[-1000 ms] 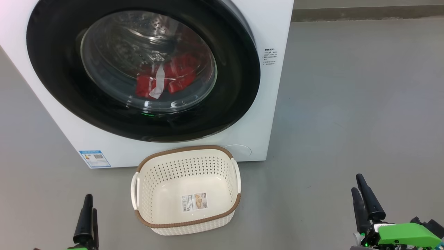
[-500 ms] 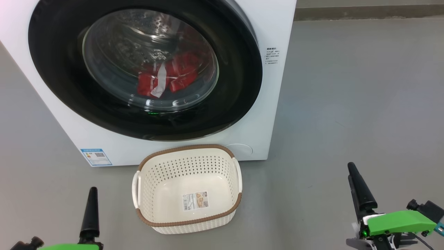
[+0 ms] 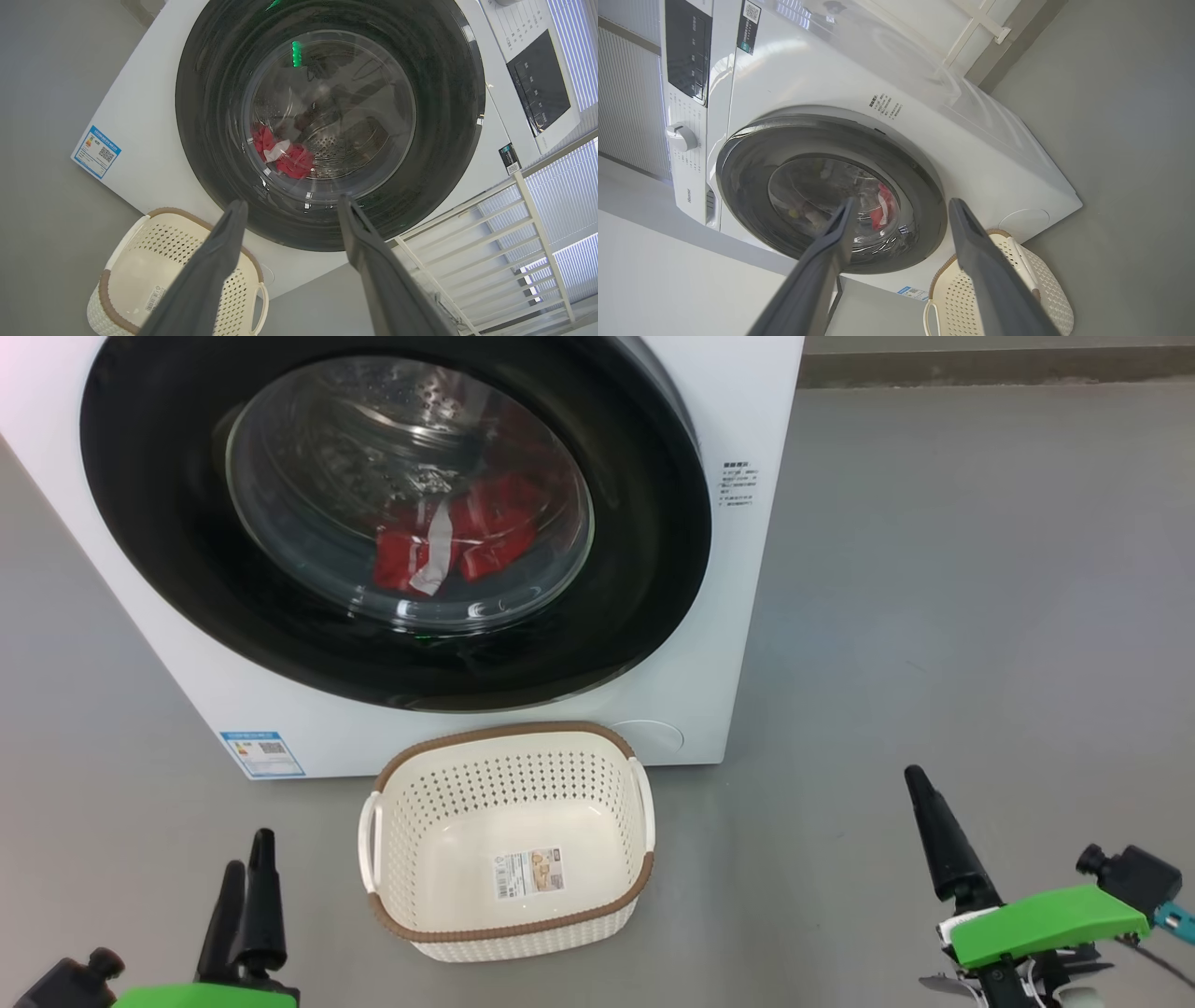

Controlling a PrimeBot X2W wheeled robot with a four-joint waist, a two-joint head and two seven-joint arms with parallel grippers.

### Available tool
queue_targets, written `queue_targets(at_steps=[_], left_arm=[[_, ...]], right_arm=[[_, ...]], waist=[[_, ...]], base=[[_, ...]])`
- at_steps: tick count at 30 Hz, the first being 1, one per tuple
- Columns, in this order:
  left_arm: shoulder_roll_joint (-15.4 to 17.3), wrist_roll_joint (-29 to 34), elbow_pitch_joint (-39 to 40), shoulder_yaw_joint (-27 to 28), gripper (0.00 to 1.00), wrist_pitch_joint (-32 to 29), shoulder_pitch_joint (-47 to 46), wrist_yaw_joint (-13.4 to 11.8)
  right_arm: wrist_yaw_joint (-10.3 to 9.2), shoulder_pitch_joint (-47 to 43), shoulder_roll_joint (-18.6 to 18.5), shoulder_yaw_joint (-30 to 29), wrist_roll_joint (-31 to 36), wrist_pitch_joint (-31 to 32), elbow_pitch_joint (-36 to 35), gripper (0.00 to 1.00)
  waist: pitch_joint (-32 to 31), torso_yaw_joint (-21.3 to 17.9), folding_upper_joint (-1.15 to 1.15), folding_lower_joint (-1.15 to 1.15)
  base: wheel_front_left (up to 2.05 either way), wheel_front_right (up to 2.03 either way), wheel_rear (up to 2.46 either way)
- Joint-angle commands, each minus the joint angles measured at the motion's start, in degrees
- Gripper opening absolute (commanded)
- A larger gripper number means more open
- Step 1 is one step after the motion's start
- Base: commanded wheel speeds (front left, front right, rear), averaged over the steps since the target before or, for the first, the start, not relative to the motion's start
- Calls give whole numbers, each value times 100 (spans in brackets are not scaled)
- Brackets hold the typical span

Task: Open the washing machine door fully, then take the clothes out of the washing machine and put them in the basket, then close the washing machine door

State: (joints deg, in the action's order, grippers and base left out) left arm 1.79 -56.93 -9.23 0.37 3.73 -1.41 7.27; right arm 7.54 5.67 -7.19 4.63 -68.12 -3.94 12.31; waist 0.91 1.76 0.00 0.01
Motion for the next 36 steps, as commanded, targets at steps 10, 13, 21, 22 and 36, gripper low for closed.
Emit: queue_targets(at_steps=[10,13,21,22,36], left_arm=[[57,1135,262,163,100,232,-103,7],[56,1447,300,171,100,283,-95,-25],[61,2175,379,135,100,418,-92,-95],[62,2245,390,132,100,435,-92,-102],[77,3142,548,80,100,674,-72,-156]], right_arm=[[-3,294,-39,84,1255,-224,-131,100],[-3,298,-23,89,1557,-275,-87,100],[-4,363,0,154,2168,-408,-70,100],[-4,372,-1,166,2229,-425,-72,100],[-4,457,-46,303,3049,-660,-137,100]], waist=[[-3,26,0,-1],[-6,36,0,-1],[15,55,0,-1],[16,57,0,-1],[2,93,0,-1]], base=[[0,0,0],[0,0,0],[0,0,0],[0,0,0],[0,0,0]])
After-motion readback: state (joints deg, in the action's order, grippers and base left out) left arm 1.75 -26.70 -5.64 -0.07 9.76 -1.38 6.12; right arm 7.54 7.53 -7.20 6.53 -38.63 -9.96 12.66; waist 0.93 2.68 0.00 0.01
